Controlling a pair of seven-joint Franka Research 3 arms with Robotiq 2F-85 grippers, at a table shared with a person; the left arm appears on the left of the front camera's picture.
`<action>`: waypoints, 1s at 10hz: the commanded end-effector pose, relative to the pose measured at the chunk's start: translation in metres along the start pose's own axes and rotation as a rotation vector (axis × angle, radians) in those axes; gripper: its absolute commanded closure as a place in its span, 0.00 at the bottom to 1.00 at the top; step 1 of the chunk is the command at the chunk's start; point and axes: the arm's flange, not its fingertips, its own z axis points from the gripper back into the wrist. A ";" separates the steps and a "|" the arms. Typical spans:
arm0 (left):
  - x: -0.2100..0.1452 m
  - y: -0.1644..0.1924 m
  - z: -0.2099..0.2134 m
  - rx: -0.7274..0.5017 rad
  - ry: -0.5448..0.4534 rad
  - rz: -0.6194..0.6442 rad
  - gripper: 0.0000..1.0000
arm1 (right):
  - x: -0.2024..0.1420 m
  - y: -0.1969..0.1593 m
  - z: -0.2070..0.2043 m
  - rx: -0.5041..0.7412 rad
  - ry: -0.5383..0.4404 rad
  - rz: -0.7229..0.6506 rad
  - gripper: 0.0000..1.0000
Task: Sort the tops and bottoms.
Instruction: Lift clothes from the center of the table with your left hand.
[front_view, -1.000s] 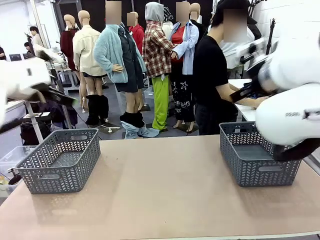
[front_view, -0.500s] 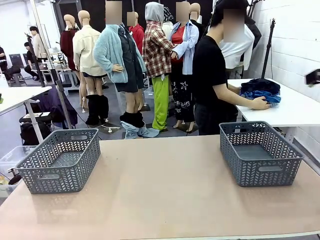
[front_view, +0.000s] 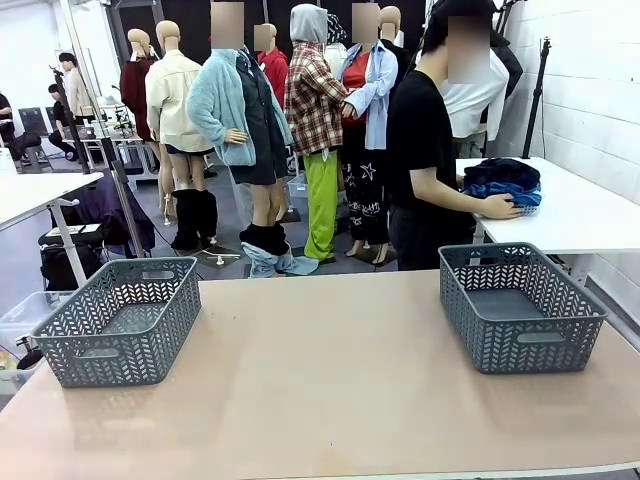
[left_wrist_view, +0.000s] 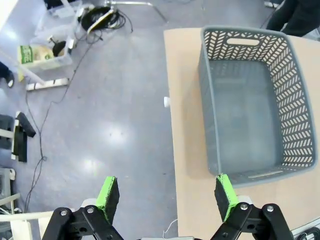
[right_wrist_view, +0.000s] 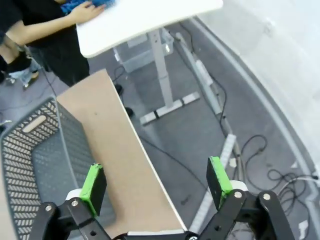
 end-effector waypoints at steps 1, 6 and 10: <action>0.012 0.009 0.003 0.053 0.035 0.020 0.00 | -0.081 0.000 -0.016 0.065 0.023 -0.002 0.00; 0.004 0.004 -0.004 0.014 0.013 0.005 0.00 | -0.017 0.007 -0.031 0.036 0.055 -0.008 0.00; 0.004 0.004 -0.004 0.014 0.013 0.005 0.00 | -0.017 0.007 -0.031 0.036 0.055 -0.008 0.00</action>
